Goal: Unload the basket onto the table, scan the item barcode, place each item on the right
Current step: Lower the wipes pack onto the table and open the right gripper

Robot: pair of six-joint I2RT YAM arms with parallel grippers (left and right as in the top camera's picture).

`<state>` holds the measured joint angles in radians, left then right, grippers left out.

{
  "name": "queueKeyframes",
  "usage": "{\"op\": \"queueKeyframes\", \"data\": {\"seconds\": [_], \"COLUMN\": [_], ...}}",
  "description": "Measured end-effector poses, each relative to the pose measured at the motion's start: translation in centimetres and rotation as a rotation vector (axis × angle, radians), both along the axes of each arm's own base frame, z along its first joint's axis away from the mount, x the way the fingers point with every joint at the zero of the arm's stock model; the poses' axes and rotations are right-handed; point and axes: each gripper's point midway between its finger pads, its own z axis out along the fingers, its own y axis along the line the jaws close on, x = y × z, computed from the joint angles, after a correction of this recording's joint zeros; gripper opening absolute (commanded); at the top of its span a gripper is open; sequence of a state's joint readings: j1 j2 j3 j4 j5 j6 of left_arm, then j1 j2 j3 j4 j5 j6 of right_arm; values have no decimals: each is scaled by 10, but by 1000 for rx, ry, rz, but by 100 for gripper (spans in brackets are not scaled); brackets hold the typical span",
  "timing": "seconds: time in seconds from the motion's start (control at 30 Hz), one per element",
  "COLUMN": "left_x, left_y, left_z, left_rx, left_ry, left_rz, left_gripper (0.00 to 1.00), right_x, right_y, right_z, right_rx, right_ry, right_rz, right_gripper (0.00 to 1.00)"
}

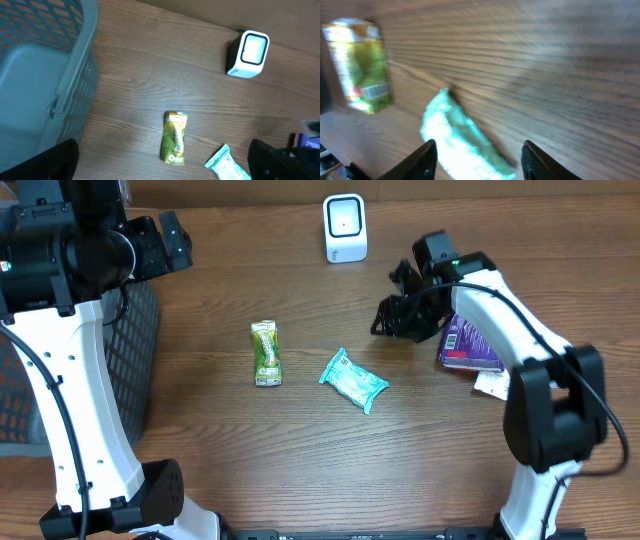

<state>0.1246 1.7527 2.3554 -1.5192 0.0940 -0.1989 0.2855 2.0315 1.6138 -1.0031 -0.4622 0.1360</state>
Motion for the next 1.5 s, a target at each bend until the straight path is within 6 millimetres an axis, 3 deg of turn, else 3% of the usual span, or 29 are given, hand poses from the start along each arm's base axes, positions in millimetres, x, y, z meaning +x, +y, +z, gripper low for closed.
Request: {"op": "queueKeyframes", "data": {"seconds": [0.2, 0.23, 0.3, 0.33, 0.4, 0.53, 0.67, 0.83, 1.0, 1.1, 1.23, 1.27, 1.3, 1.33, 1.5], "left_x": [0, 0, 0, 0, 0, 0, 0, 0, 0, 0, 0, 0, 0, 0, 0], "left_y": [0, 0, 0, 0, 0, 0, 0, 0, 0, 0, 0, 0, 0, 0, 0], "left_z": [0, 0, 0, 0, 0, 0, 0, 0, 0, 0, 0, 0, 0, 0, 0], "left_rx": [0, 0, 0, 0, 0, 0, 0, 0, 0, 0, 0, 0, 0, 0, 0], "left_ry": [0, 0, 0, 0, 0, 0, 0, 0, 0, 0, 0, 0, 0, 0, 0], "left_rz": [0, 0, 0, 0, 0, 0, 0, 0, 0, 0, 0, 0, 0, 0, 0], "left_gripper": [100, 99, 100, 100, 100, 100, 100, 100, 100, 99, 99, 100, 100, 100, 100], "right_x": [-26, -31, -42, -45, -53, -70, -80, -89, -102, -100, -72, -66, -60, -51, -34], "right_y": [20, 23, 32, 36, 43, 34, 24, 30, 28, 29, 30, 29, 29, 27, 29], "right_z": [86, 95, 105, 105, 94, 54, 10, -38, -64, -68, -61, -59, -57, -54, -45], "right_rx": [-62, -75, -92, -99, -109, -161, -151, -38, -2, 20, 54, 58, 62, 62, 77], "right_ry": [-195, -212, -222, -216, -171, -37, 74, 150, 199, 191, 73, 41, 11, -36, -152], "right_rz": [4, -12, -38, -64, -132, -275, -408, -488, -559, -579, -619, -629, -635, -642, -594], "right_gripper": [61, 67, 95, 100, 100, 98, 84, 62, 53, 52, 49, 51, 61, 64, 72]}}
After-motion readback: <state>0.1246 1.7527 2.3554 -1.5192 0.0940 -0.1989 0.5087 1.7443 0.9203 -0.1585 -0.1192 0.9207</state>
